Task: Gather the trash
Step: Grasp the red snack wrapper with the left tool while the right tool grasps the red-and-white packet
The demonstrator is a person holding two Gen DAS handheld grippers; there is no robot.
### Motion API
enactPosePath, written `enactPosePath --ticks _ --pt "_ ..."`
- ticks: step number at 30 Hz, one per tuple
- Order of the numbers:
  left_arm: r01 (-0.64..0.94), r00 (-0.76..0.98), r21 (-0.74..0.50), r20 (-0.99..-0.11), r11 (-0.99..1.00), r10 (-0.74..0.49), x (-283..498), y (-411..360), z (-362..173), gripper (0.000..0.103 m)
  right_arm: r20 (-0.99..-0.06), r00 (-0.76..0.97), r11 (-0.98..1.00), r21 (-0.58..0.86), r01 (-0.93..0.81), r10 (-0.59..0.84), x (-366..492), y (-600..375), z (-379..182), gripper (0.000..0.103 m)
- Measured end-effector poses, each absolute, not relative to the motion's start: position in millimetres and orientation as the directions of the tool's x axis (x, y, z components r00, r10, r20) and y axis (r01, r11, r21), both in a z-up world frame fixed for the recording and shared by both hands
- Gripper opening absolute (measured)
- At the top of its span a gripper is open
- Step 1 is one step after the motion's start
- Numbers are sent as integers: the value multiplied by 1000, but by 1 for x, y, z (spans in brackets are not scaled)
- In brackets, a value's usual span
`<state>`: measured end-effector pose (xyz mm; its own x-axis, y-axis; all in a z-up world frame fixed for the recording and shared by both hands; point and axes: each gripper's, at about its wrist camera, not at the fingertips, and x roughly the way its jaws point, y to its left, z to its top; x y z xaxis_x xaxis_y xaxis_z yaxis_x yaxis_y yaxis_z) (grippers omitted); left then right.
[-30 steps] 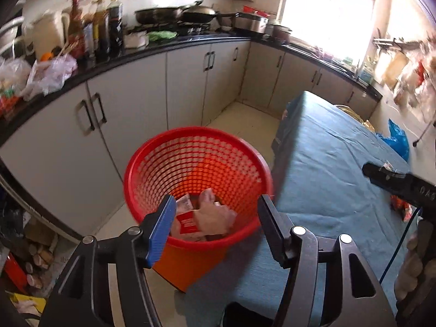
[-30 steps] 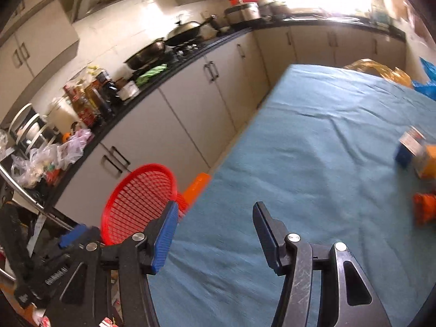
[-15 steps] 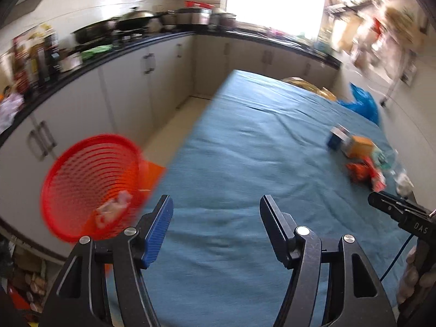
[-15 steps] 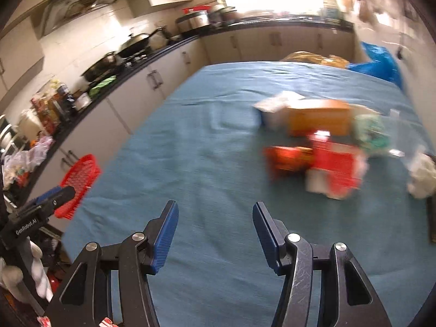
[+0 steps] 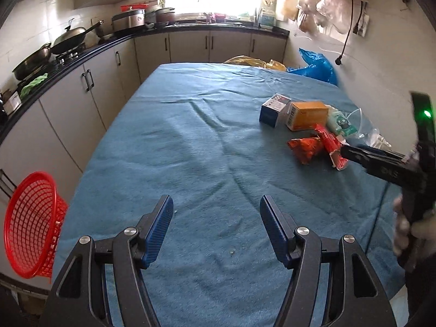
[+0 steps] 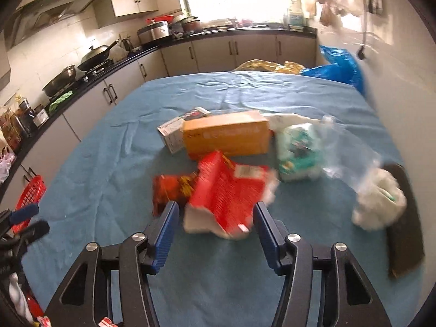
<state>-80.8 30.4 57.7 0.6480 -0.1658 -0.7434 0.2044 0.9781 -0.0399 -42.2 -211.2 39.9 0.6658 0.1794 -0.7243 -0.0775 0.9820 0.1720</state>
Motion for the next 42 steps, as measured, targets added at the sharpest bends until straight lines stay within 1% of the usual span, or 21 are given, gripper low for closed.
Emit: enactPosePath --ticks 2,4,6,7,9,11,15,18,22,28,29,30,31,38,40,42 --pt "213 640 -44 -748 976 -174 -78 28 56 65 -732 658 983 161 -85 177 -29 -203 32 53" --pt "224 637 -46 -749 973 -182 -72 25 57 65 -742 649 985 150 -85 169 -24 -197 24 42" --pt "242 636 -43 -748 969 -192 -67 21 57 65 -733 651 978 188 -87 199 -24 -200 20 31" --pt "257 634 -43 -746 965 -202 -64 16 57 65 -730 654 978 195 -79 198 -26 -204 21 30" --pt "288 629 -41 -745 957 -222 -57 6 57 65 -713 678 979 195 -55 180 -32 -211 24 21" --pt "329 621 -39 -743 943 -248 -50 -8 55 65 -696 701 979 201 -23 159 -37 -221 26 18" --pt "414 588 -29 -754 910 -292 -29 -43 47 65 -676 719 962 270 36 162 -43 -245 22 18" --pt "465 571 0 -765 885 -299 -12 -72 40 65 -668 722 951 305 45 180 -45 -253 23 18" --pt "527 553 37 -773 849 -310 7 -102 30 65 -671 719 951 306 42 184 -45 -253 24 18" --pt "633 471 46 -815 773 -338 23 -140 10 65 -664 722 944 327 47 194 -45 -260 24 18" --pt "645 457 47 -824 763 -336 24 -145 7 62 -664 722 942 331 49 196 -45 -261 23 18" --pt "648 449 44 -828 760 -335 24 -147 5 58 -664 722 941 334 51 197 -45 -262 23 18" --pt "649 434 29 -835 760 -339 25 -148 2 44 -664 721 940 337 52 199 -45 -263 23 18" --pt "569 444 -43 -824 821 -351 22 -125 7 43 -659 724 941 336 42 203 -45 -264 23 18" --pt "536 465 -41 -819 843 -336 13 -111 12 43 -656 726 940 339 37 208 -45 -263 23 18" --pt "493 502 -5 -815 870 -289 1 -93 16 43 -651 728 940 341 29 214 -46 -262 24 18"
